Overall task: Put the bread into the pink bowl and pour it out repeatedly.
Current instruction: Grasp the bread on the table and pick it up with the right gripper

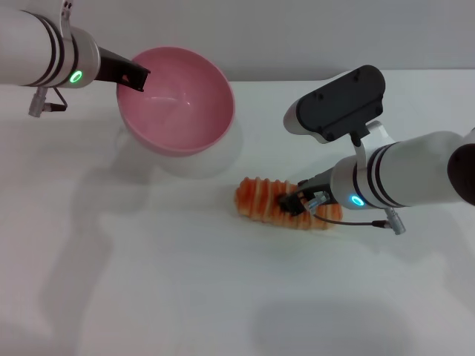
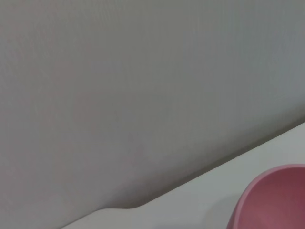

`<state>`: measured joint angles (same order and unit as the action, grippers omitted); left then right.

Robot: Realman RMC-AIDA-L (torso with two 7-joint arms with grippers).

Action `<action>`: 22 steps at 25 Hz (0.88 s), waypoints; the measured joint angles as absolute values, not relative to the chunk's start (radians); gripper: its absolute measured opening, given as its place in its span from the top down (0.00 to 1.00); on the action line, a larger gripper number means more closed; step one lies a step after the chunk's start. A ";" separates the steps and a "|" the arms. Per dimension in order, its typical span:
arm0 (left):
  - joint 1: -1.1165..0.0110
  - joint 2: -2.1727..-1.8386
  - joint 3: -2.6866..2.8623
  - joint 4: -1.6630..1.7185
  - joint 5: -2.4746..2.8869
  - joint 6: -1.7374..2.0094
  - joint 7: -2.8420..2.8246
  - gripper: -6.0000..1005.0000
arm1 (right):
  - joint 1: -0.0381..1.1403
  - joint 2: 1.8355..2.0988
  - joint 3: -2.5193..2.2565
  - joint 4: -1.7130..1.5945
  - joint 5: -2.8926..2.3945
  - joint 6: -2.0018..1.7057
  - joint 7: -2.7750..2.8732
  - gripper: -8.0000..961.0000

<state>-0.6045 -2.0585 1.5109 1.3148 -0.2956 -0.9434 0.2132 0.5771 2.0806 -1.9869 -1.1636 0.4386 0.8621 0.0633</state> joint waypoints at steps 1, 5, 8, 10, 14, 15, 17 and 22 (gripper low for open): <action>-0.604 -2.059 1.511 1.315 -0.296 -0.943 0.213 0.95 | 0.577 2.080 -1.986 -1.164 0.438 0.862 0.063 0.49; -0.610 -2.059 1.511 1.302 -0.294 -0.937 0.213 0.95 | 0.580 2.080 -1.988 -1.173 0.432 0.866 0.067 0.59; -0.617 -2.059 1.511 1.290 -0.294 -0.933 0.213 0.95 | 0.580 2.080 -1.988 -1.192 0.431 0.875 0.067 0.62; -0.620 -2.059 1.511 1.282 -0.293 -0.927 0.213 0.95 | 0.579 2.078 -1.988 -1.211 0.429 0.889 0.064 0.63; -0.629 -2.059 1.511 1.272 -0.293 -0.921 0.213 0.95 | 0.583 2.076 -1.983 -1.226 0.428 0.915 0.061 0.67; -0.631 -2.059 1.511 1.269 -0.293 -0.920 0.213 0.95 | 0.583 2.076 -1.984 -1.232 0.428 0.918 0.059 0.68; -0.635 -2.059 1.511 1.264 -0.293 -0.916 0.213 0.95 | 0.578 2.076 -1.986 -1.258 0.419 0.923 0.058 0.69; -0.643 -2.059 1.509 1.247 -0.292 -0.910 0.216 0.95 | 0.570 2.076 -1.981 -1.298 0.396 0.949 0.058 0.72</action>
